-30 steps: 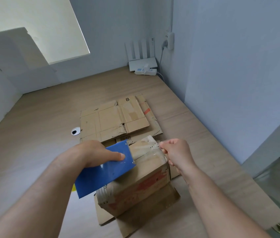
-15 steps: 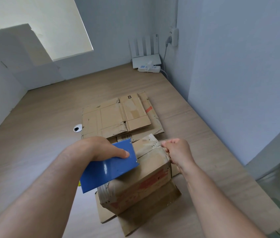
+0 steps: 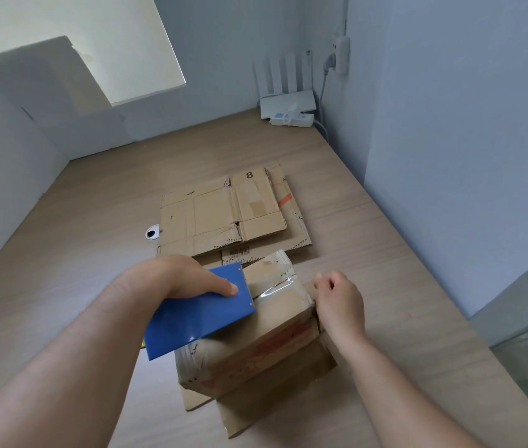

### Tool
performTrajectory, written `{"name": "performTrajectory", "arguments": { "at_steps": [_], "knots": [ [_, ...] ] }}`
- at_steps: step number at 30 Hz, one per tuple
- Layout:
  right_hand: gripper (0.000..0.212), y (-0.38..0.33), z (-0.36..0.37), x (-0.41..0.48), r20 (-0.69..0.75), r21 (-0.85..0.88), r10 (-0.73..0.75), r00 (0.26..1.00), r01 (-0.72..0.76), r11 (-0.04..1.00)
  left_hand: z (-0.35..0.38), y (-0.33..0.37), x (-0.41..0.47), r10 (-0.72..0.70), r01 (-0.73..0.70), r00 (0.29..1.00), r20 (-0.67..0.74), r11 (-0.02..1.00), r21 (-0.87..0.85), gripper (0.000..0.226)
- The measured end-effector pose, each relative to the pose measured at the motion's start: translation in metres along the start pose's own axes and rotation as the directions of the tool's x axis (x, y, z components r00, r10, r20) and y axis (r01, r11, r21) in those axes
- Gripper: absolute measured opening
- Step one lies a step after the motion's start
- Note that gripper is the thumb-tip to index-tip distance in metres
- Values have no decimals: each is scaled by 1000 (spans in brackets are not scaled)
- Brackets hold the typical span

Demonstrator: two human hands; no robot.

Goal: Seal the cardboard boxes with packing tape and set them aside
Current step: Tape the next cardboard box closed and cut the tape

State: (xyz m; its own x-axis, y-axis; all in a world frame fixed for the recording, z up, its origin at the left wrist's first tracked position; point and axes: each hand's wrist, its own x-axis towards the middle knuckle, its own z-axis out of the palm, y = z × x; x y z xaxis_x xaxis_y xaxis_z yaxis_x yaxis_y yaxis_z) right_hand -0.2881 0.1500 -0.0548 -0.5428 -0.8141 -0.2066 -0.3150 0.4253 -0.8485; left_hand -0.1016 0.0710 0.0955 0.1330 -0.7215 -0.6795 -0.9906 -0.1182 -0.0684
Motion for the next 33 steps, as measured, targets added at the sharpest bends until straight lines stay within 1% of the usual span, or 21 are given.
{"name": "performTrajectory", "arguments": {
  "at_steps": [1,2,4,5,6,8,10,13,18,21,24,26,28,33],
  "knots": [
    [37,-8,0,-1,-39,5,-45,998,45,999,-1,0,0,-6,6,1000,7,1000,-2,53],
    [40,-17,1,-2,-32,-24,-95,995,94,995,-2,0,-1,-10,10,1000,14,1000,-4,53],
    [39,-30,10,-7,40,-132,-166,985,170,977,-3,1,-4,-7,7,1000,18,1000,-5,52],
    [36,-32,16,-9,48,-162,-165,985,170,972,-4,2,-5,-1,1,1000,19,1000,-9,51],
    [32,-32,20,-10,40,-154,-145,989,150,977,-5,1,-5,8,-8,1000,24,1000,-16,51],
    [26,-29,22,-10,37,-58,-98,995,100,993,-9,-5,-6,31,-28,998,54,998,-62,54],
    [26,-30,19,-5,58,43,-65,996,62,997,-13,-17,-7,68,-44,990,124,981,-187,60],
    [27,-35,16,-3,84,122,-32,996,21,992,-14,-38,-10,147,-58,970,194,914,-401,70],
    [27,-43,20,-8,117,119,-20,993,6,993,1,-71,-6,255,-97,938,233,842,-531,67],
    [28,-45,28,-9,93,135,-25,995,12,991,11,-106,-5,281,-93,924,260,823,-560,68],
    [30,-43,29,-8,66,126,-29,997,21,992,27,-159,-5,277,-59,906,321,831,-552,81],
    [32,-44,31,-8,70,110,-34,997,26,994,38,-188,-4,277,-35,900,336,816,-577,86],
    [31,-47,35,-8,66,103,-39,997,32,994,50,-201,-3,290,-33,900,325,789,-613,85],
    [25,-48,39,-9,41,96,-32,999,28,995,68,-207,-2,329,-55,895,301,751,-657,76]
  ]
}}
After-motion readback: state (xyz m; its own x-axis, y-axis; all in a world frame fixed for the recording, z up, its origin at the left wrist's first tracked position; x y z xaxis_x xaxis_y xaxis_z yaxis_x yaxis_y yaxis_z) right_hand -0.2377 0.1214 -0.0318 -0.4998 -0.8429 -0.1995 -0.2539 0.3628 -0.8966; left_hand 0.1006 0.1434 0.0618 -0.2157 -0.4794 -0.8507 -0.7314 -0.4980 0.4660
